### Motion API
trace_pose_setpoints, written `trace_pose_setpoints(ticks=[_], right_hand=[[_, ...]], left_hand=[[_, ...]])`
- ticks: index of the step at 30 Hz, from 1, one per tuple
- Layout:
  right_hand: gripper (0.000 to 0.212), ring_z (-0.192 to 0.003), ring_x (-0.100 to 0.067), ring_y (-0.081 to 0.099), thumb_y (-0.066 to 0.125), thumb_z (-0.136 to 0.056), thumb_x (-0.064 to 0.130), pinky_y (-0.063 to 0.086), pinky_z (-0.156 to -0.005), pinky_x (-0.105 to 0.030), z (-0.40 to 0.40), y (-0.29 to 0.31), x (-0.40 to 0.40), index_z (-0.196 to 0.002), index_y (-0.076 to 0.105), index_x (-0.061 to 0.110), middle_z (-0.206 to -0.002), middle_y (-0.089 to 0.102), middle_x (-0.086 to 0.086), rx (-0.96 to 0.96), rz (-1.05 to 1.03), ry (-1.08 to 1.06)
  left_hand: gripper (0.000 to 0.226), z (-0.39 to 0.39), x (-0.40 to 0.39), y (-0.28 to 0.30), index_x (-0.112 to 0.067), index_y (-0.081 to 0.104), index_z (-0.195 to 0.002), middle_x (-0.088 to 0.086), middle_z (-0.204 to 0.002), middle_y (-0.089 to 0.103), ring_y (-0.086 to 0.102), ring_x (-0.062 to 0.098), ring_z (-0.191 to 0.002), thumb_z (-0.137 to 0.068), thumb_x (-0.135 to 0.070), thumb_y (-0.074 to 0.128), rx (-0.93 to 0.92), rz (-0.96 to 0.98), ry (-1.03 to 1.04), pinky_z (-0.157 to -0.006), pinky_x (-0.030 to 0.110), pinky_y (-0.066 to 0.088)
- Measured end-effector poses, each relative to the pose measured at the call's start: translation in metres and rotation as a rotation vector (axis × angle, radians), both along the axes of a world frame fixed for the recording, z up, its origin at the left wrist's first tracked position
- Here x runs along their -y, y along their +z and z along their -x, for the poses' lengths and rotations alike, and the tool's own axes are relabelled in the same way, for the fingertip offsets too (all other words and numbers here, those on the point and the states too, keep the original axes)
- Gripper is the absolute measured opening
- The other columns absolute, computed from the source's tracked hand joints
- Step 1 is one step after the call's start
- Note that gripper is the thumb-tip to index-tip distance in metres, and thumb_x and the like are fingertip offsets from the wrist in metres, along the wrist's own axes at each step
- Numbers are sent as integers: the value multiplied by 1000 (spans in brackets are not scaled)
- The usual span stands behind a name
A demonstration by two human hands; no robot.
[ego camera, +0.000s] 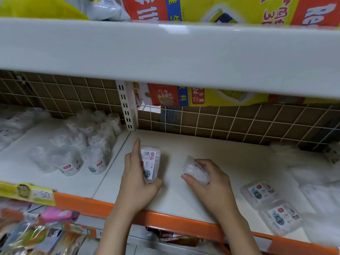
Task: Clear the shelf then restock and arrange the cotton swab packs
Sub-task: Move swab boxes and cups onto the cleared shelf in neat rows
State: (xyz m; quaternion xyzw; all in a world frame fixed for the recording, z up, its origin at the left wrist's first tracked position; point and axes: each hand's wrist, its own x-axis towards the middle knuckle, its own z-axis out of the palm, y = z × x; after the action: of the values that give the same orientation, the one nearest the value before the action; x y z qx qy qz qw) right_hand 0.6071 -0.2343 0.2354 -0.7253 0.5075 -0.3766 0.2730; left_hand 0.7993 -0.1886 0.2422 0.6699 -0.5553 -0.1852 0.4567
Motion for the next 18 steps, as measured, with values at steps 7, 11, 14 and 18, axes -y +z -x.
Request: trace_pose_setpoints(ticks=[7, 11, 14, 18], right_hand=[[67, -85, 10, 56, 60, -63, 77, 43, -73, -5, -76, 14, 0, -112, 59, 30, -98, 60, 25, 64, 22, -53], [68, -99, 10, 55, 69, -62, 68, 39, -80, 0, -145, 17, 1, -119, 51, 36, -112, 57, 21, 157, 52, -57], [69, -112, 9, 41, 75, -66, 53, 34, -93, -3, -196, 13, 3, -124, 50, 26, -128, 40, 10, 116, 197, -64], [73, -127, 1, 24, 70, -64, 52, 20, -97, 2, -243, 10, -4, -124, 51, 13, -135, 33, -4, 123, 248, -61]], left_hand=[[100, -71, -1, 13, -59, 3, -131, -16, -131, 25, 28, -12, -114, -58, -26, 64, 25, 93, -19, -96, 6, 27], [98, -137, 1, 22, -40, 21, -138, -9, -128, 30, 35, -9, -114, -63, -28, 83, 45, 142, -19, -93, 5, 30], [96, -196, 3, 24, -38, 23, -135, -6, -131, 39, 46, 1, -115, -62, -27, 85, 14, 164, 6, -96, 13, 39], [87, -248, -1, 26, -35, 27, -134, -3, -128, 50, 54, -2, -110, -67, -24, 82, -49, 155, -4, -86, 15, 48]])
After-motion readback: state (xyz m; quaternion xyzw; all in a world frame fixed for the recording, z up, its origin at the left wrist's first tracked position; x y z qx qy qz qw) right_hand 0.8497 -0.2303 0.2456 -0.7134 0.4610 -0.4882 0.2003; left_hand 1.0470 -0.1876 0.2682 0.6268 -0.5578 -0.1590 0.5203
